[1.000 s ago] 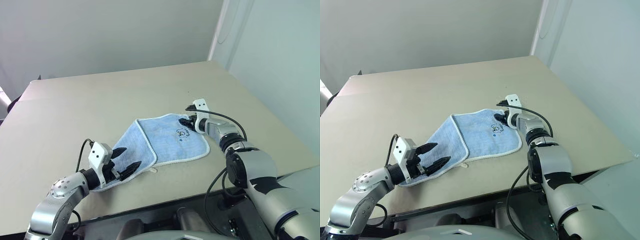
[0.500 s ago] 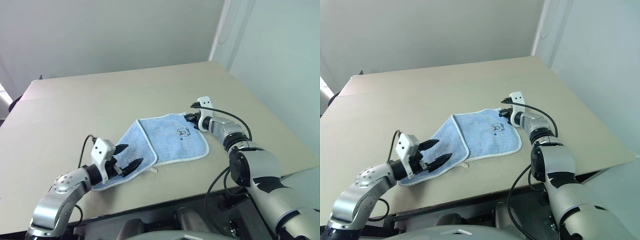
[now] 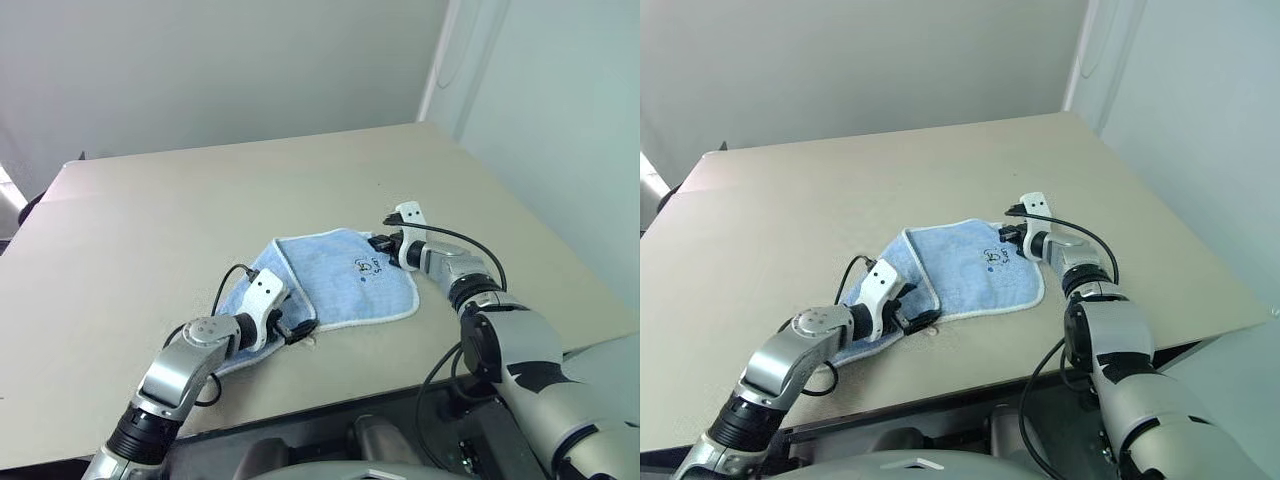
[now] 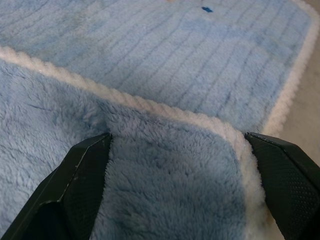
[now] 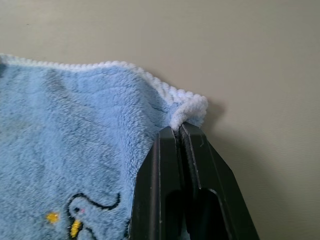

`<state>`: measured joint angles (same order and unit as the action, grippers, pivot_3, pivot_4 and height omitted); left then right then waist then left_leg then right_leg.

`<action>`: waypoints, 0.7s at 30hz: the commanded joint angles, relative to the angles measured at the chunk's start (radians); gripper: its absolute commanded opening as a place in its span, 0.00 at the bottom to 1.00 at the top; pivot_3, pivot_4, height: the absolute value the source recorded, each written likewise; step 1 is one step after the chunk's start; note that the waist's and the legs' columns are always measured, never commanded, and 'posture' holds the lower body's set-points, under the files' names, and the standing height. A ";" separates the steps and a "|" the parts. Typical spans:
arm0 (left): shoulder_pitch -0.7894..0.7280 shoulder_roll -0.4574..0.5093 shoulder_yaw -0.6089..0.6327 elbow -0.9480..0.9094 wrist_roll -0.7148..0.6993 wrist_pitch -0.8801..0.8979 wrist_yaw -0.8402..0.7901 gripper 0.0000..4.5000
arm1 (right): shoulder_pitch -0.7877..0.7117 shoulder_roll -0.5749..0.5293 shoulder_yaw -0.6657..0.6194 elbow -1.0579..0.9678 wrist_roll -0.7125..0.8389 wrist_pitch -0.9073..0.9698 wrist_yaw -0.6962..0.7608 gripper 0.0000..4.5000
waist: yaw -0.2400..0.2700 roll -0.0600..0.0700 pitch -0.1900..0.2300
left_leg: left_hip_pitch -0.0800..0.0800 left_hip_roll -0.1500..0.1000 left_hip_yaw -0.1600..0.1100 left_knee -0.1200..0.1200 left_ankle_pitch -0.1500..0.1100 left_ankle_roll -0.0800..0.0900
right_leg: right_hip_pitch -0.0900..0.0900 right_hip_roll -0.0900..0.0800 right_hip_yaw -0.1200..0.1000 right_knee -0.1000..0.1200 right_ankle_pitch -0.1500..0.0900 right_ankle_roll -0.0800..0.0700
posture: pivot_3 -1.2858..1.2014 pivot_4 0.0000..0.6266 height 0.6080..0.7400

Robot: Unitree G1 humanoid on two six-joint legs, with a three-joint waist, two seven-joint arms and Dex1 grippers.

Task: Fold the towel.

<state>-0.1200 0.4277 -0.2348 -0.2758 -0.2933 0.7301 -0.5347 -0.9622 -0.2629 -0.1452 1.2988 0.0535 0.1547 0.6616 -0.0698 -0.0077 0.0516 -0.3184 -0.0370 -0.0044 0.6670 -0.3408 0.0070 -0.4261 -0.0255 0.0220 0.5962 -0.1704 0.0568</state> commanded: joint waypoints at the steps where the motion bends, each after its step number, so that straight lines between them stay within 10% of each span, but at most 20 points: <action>1: -0.005 -0.006 -0.013 0.005 0.013 0.013 0.004 0.96 | -0.007 -0.022 -0.012 -0.040 0.011 -0.022 -0.010 0.00 | 0.000 0.000 0.000 | 0.000 0.000 0.000 0.000 0.000 0.000 | 0.000 0.000 0.000 0.000 0.000 0.000 | 0.52 0.00 1.00; 14: 0.043 0.006 0.088 -0.077 -0.079 -0.017 -0.084 0.02 | 0.006 -0.017 -0.001 -0.042 0.003 -0.050 -0.027 0.00 | 0.000 0.000 0.000 | 0.000 0.000 0.000 0.000 0.000 0.000 | 0.000 0.000 0.000 0.000 0.000 0.000 | 0.52 0.00 1.00; 21: 0.096 0.092 0.244 -0.122 -0.214 0.012 -0.177 0.01 | 0.018 -0.019 0.000 -0.043 0.003 -0.062 -0.027 0.00 | -0.001 0.000 0.000 | 0.000 0.000 0.000 0.000 0.000 0.000 | 0.000 0.000 0.000 0.000 -0.001 0.000 | 0.52 0.00 1.00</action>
<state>-0.0241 0.5074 -0.0312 -0.3643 -0.4709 0.7378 -0.6920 -0.9370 -0.2740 -0.1428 1.2912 0.0532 0.1092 0.6362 -0.0709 -0.0073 0.0514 -0.3184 -0.0369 -0.0045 0.6670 -0.3407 0.0069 -0.4262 -0.0252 0.0219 0.5958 -0.1717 0.0574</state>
